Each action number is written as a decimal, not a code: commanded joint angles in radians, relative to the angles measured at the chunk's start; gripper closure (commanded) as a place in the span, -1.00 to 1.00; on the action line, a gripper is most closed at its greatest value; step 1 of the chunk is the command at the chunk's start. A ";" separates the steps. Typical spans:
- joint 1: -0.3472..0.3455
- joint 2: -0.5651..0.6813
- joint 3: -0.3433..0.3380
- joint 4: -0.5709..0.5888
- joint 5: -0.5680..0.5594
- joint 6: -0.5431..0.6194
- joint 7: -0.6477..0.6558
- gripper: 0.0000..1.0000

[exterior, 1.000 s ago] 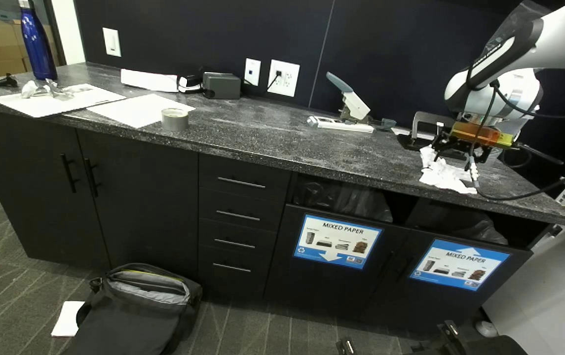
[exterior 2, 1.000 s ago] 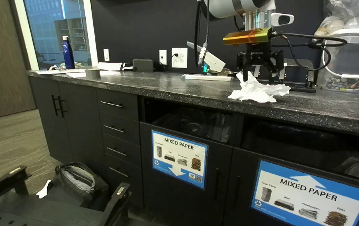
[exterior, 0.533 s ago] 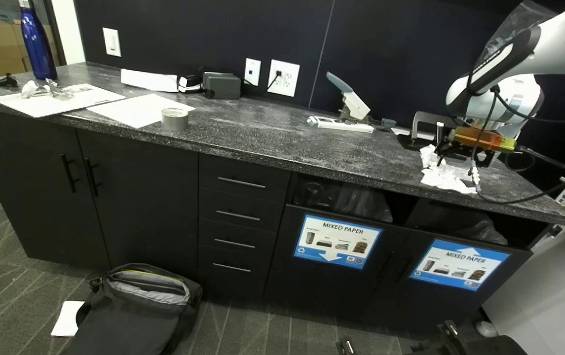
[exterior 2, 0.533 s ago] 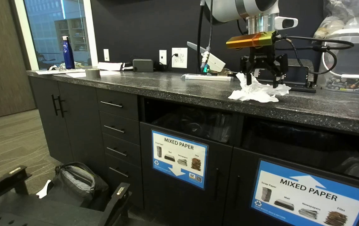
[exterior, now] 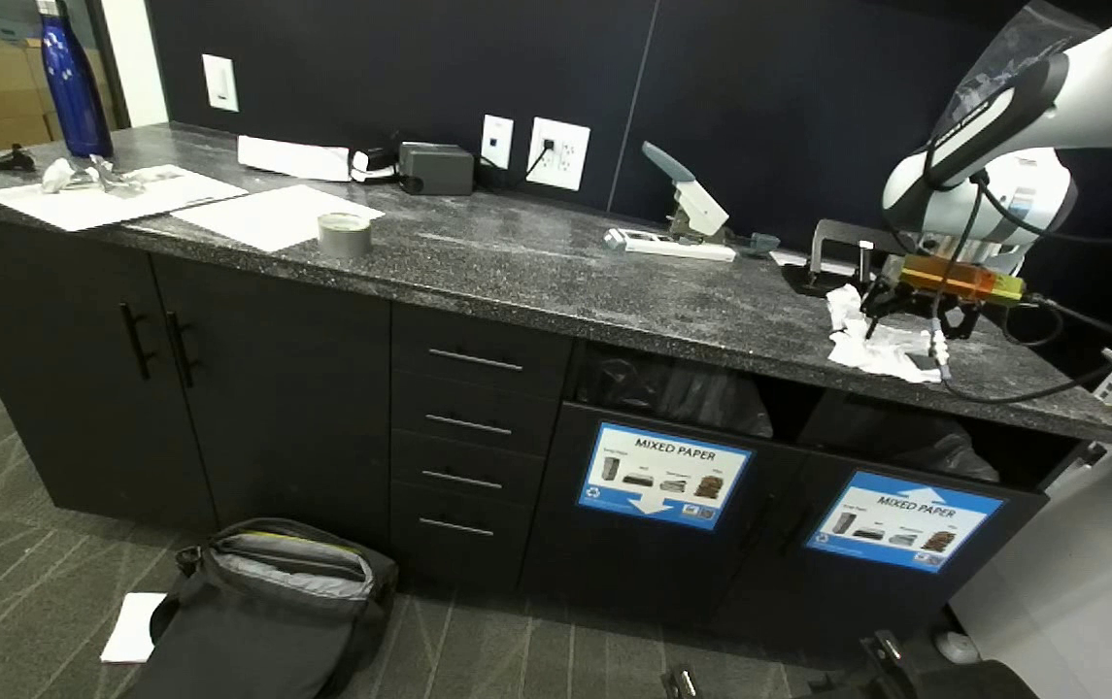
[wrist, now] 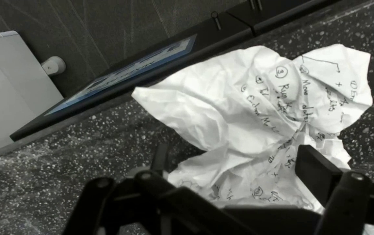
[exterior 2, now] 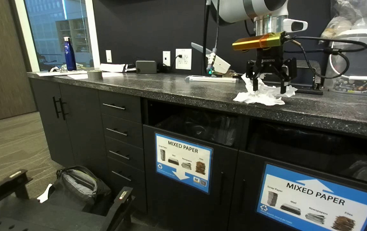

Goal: Put the papers in the bin to the left

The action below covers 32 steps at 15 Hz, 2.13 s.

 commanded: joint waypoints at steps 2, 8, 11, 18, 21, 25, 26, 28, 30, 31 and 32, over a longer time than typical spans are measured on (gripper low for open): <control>-0.046 0.059 0.029 0.056 0.032 0.029 -0.042 -1.00; -0.097 0.124 0.065 0.119 0.059 0.068 -0.107 -0.47; -0.101 0.132 0.070 0.135 0.050 0.060 -0.122 -0.02; -0.078 0.097 0.035 0.115 0.007 -0.056 -0.111 0.69; -0.072 0.051 0.042 0.066 -0.012 -0.137 -0.150 0.64; -0.045 -0.040 0.046 -0.058 -0.026 -0.221 -0.195 0.63; -0.037 -0.070 0.048 -0.106 -0.031 -0.224 -0.205 0.65; -0.022 -0.130 0.058 -0.207 -0.031 -0.206 -0.224 0.64; -0.005 -0.178 0.075 -0.315 -0.021 -0.160 -0.245 0.64; 0.010 -0.193 0.080 -0.368 -0.026 -0.119 -0.243 0.63; 0.016 -0.209 0.094 -0.423 -0.012 -0.074 -0.257 0.64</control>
